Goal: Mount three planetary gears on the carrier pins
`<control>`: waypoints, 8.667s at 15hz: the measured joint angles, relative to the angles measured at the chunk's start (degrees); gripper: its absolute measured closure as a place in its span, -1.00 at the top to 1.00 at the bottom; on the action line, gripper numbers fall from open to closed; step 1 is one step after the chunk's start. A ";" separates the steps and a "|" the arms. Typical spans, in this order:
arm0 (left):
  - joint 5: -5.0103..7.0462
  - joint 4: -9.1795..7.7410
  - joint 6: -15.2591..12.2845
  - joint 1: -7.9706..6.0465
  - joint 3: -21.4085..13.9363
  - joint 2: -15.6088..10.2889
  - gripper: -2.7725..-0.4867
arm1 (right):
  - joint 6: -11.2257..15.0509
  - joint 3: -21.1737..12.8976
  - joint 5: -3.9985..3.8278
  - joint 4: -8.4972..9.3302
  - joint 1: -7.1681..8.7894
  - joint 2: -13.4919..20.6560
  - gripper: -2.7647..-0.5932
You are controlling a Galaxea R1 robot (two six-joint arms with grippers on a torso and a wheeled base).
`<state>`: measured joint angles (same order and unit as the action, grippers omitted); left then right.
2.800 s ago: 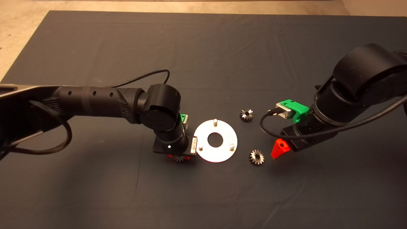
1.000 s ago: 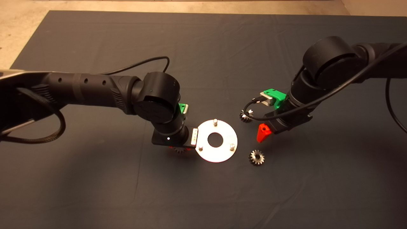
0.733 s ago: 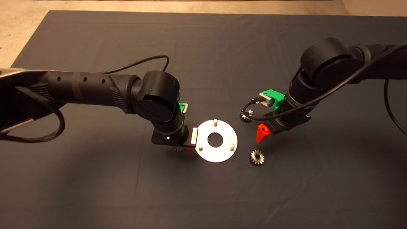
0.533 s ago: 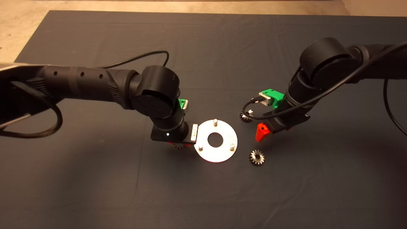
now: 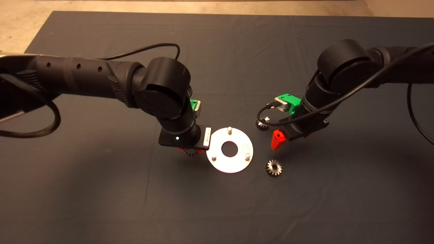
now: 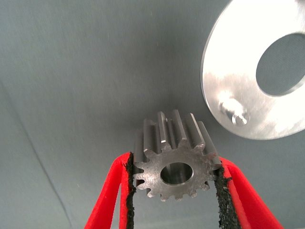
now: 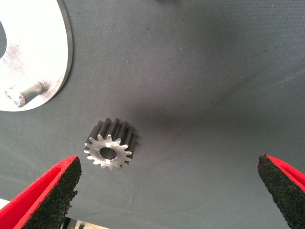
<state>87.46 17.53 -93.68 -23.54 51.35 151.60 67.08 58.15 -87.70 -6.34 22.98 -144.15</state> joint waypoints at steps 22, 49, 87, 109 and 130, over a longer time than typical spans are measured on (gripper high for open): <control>0.01 -1.08 -1.33 -0.29 1.16 6.89 -0.67 | -1.66 4.08 0.00 -1.18 -0.27 -2.68 0.99; 0.05 -1.22 2.76 3.54 6.69 9.89 -0.68 | -1.68 4.72 -0.01 -1.21 -0.27 -2.84 0.99; 0.02 1.15 8.55 4.02 8.49 10.19 -0.68 | -1.69 4.69 0.00 -1.21 -0.27 -2.84 0.99; -0.14 1.16 9.50 3.80 9.42 10.17 -0.70 | -1.69 4.69 0.00 -1.21 -0.27 -2.86 0.99; 0.05 1.15 8.83 3.75 9.26 10.83 -0.70 | -1.71 4.69 0.02 -1.23 -0.27 -2.86 0.99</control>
<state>87.50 18.68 -84.86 -19.79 60.61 162.44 65.38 62.84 -87.68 -7.57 22.71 -147.02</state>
